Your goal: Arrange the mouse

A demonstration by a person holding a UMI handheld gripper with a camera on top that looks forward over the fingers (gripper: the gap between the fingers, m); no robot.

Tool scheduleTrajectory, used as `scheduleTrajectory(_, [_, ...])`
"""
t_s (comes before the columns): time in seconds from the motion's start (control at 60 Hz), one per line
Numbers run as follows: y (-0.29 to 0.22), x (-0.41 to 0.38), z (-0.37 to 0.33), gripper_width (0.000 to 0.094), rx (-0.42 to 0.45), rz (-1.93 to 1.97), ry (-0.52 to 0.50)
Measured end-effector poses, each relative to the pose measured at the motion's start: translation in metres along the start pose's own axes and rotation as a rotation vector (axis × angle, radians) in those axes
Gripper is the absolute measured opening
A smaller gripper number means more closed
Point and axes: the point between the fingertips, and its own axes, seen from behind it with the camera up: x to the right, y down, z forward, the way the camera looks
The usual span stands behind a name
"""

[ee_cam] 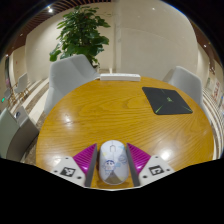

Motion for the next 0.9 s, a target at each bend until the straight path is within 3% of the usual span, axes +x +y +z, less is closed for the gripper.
scheduleTrajectory(0.033, [0.001,0.001,0.0,0.0493,-0.001,0.004,0.006])
scheduleTrajectory(0.283, [0.002,-0.002,-0.003,0.0363,-0.023,0.002,0.003])
scheduleTrajectory(0.4, [-0.011,0.007,-0.017,0.0355,-0.029,0.014,0.026])
scheduleTrajectory(0.683, [-0.166,0.096,-0.034,0.0353,0.122,0.046,0.056])
scheduleTrajectory(0.8, [-0.218,0.162,0.004,0.0355,0.166,0.04,0.1])
scheduleTrajectory(0.9, [-0.233,0.207,0.055,0.0354,0.159,0.053,0.107])
